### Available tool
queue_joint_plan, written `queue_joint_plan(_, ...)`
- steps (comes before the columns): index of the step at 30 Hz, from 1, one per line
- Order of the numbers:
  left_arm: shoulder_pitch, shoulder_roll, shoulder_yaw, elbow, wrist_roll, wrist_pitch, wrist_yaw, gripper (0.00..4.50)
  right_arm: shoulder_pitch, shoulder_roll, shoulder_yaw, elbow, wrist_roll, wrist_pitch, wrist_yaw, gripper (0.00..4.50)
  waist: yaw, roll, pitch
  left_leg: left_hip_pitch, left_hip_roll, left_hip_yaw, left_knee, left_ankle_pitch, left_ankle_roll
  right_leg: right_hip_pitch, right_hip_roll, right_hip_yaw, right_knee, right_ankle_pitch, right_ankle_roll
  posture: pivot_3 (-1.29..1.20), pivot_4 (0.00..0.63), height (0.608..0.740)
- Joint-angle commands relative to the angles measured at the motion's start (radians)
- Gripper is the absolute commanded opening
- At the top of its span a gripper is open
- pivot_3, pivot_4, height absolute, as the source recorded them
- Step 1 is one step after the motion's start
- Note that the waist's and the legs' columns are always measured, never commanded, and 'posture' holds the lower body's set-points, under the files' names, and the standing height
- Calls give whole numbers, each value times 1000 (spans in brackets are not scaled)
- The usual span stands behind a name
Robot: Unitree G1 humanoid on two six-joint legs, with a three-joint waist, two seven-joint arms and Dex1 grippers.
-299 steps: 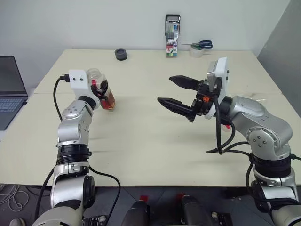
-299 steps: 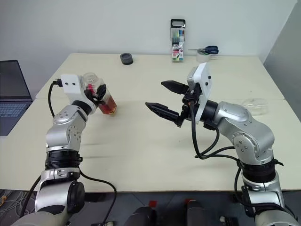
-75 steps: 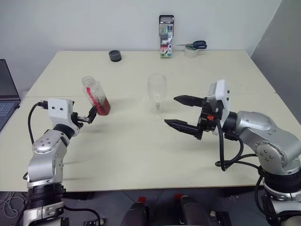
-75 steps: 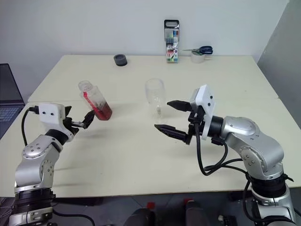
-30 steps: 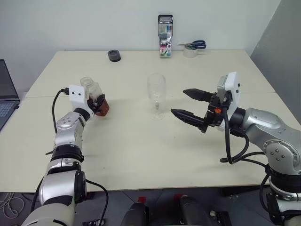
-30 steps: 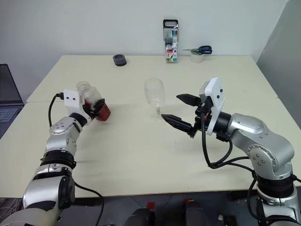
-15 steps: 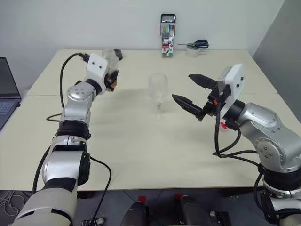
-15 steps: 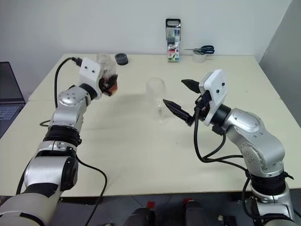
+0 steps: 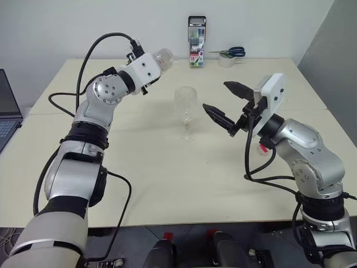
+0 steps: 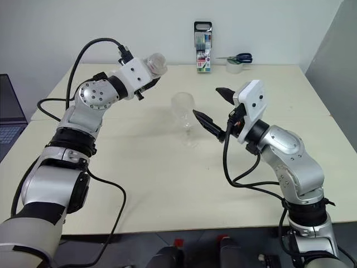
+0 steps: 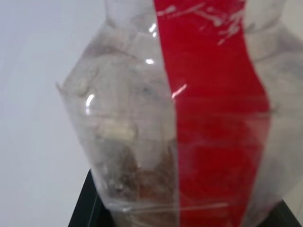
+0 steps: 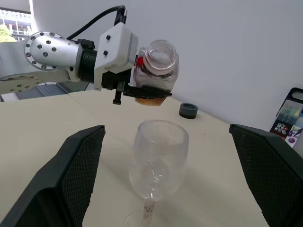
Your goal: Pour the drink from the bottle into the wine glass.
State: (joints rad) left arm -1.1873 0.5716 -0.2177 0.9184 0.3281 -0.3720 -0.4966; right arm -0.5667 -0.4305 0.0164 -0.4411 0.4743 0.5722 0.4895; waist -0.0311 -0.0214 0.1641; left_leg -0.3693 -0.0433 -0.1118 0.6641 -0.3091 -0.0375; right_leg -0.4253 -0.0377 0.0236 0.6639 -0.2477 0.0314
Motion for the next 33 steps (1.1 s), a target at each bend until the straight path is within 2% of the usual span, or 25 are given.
queue_joint_plan(1, -66, 29, -20, 6, 47, -67, 34, 1660, -20, 6, -16, -22, -8, -17, -12, 4500, 0, 0, 0, 0, 0, 0, 0, 0, 0, 0, 0, 0, 0, 0, 0, 0, 150, 740)
queue_joint_plan(19, -145, 52, -124, 104, 223, -214, 130, 1660, 30, 15, -12, -7, -30, -55, -1, 4500, -1, 0, 0, -1, -1, 0, 1, 0, 0, 0, 0, -2, 0, 0, 0, 0, 150, 740)
queue_joint_plan(33, -188, 65, -173, 140, 305, -273, 197, 1660, 22, 30, -7, -36, -15, -31, -19, 4500, -1, 0, 0, -2, -1, 0, 1, 0, 0, 0, 0, -3, 1, 0, 0, 0, 150, 740)
